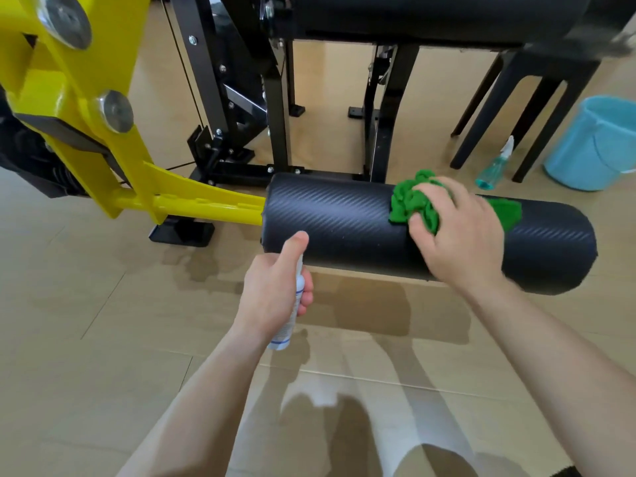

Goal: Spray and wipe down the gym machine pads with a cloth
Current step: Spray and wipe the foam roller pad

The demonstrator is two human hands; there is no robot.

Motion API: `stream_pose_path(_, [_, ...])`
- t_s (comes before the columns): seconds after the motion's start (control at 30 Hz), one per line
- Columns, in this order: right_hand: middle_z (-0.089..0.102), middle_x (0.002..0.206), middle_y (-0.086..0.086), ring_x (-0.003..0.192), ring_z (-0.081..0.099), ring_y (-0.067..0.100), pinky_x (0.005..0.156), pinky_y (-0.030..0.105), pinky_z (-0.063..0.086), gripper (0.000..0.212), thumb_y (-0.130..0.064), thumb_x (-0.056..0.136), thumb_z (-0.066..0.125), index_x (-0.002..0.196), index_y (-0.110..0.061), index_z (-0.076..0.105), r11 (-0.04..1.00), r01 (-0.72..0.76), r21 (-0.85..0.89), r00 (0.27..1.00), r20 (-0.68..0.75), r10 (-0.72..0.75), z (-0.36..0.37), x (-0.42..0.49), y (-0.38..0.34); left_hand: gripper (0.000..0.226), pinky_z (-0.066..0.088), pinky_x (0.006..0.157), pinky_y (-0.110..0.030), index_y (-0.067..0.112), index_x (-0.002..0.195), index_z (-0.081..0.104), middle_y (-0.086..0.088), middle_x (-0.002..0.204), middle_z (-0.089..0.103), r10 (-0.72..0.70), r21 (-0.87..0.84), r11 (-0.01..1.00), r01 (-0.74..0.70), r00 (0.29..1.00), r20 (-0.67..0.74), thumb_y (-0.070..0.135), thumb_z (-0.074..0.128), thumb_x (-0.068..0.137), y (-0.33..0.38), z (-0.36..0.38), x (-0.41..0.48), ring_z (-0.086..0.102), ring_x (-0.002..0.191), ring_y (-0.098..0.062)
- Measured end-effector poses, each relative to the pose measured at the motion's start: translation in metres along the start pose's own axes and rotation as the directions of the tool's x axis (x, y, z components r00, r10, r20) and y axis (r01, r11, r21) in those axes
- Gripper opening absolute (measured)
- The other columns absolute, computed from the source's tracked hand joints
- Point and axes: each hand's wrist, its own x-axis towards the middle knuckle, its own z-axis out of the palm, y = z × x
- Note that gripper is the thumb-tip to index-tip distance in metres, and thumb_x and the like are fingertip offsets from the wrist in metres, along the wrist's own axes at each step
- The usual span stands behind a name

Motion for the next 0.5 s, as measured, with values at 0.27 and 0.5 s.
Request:
stream_pose_path(0.27, [0.063, 0.118, -0.002, 0.102, 0.059, 0.023, 0.089, 0.048, 0.052, 0.031, -0.054, 0.101, 0.041, 0.126, -0.038, 0.049, 0.981, -0.163, 0.106, 0.848, 0.523, 0.084, -0.016, 0.071, 0.013, 0.071, 0.046, 0.047, -0.025, 0.001, 0.058, 0.058, -0.013, 0.052, 0.055, -0.013, -0.050, 0.999, 0.012, 1.000, -0.013, 0.055, 0.046, 0.104, -0.003, -0.004, -0.006, 0.050, 0.045, -0.020])
stream_pose_path(0.5, [0.064, 0.117, 0.003, 0.104, 0.060, 0.027, 0.086, 0.050, 0.054, 0.035, -0.047, 0.101, 0.047, 0.129, -0.028, 0.053, 0.981, -0.163, 0.104, 0.935, 0.333, 0.120, -0.016, 0.071, 0.001, 0.067, 0.046, 0.049, -0.027, 0.002, 0.059, 0.057, -0.013, 0.053, 0.053, -0.038, -0.186, 0.982, 0.021, 0.995, -0.090, 0.053, 0.048, 0.103, 0.002, -0.007, 0.000, 0.050, 0.044, -0.020])
